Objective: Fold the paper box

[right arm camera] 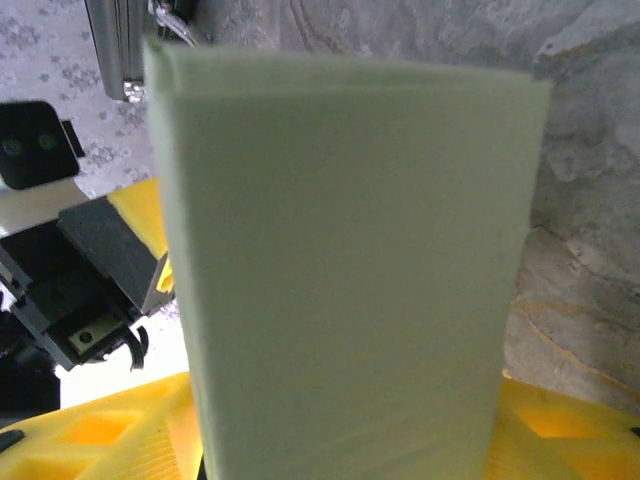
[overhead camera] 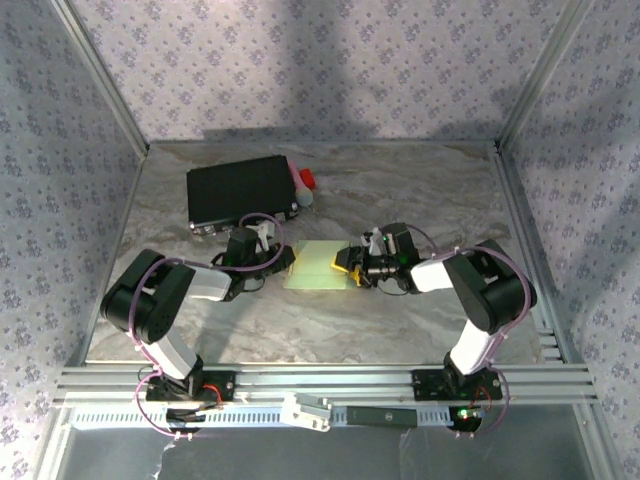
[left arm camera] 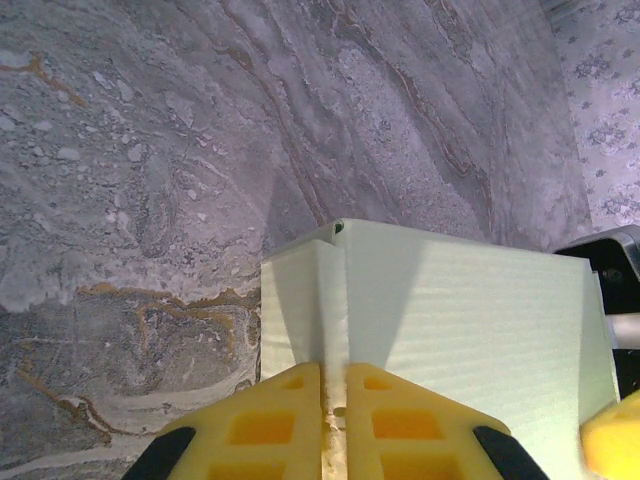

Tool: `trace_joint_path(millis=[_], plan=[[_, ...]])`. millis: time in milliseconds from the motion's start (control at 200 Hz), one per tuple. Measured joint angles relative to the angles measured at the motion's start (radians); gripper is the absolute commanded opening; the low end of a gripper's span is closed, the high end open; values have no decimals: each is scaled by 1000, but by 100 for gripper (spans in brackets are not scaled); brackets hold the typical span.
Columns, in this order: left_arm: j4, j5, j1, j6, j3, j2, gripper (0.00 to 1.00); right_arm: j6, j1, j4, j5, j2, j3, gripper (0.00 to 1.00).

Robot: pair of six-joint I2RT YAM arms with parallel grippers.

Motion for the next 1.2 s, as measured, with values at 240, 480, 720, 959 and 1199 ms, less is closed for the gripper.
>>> trace_joint_path(millis=[240,480,720,959,1199], plan=[[-159,-32,1,18,-42,-132,43,74,-2,40,-1,0,2,44],[-552,-191,-104,177,-18,-544,58,247,-50,27,11,-27,4,46],[-699,-325,-310,551,48,-755,66,265,-100,-328,-21,-140,125,50],[-748,-498,-544,958,48,-681,79,200,-176,-607,-96,-206,174,50],[-576,-575,-569,1192,-19,-581,95,158,-180,-745,-141,-217,172,50]])
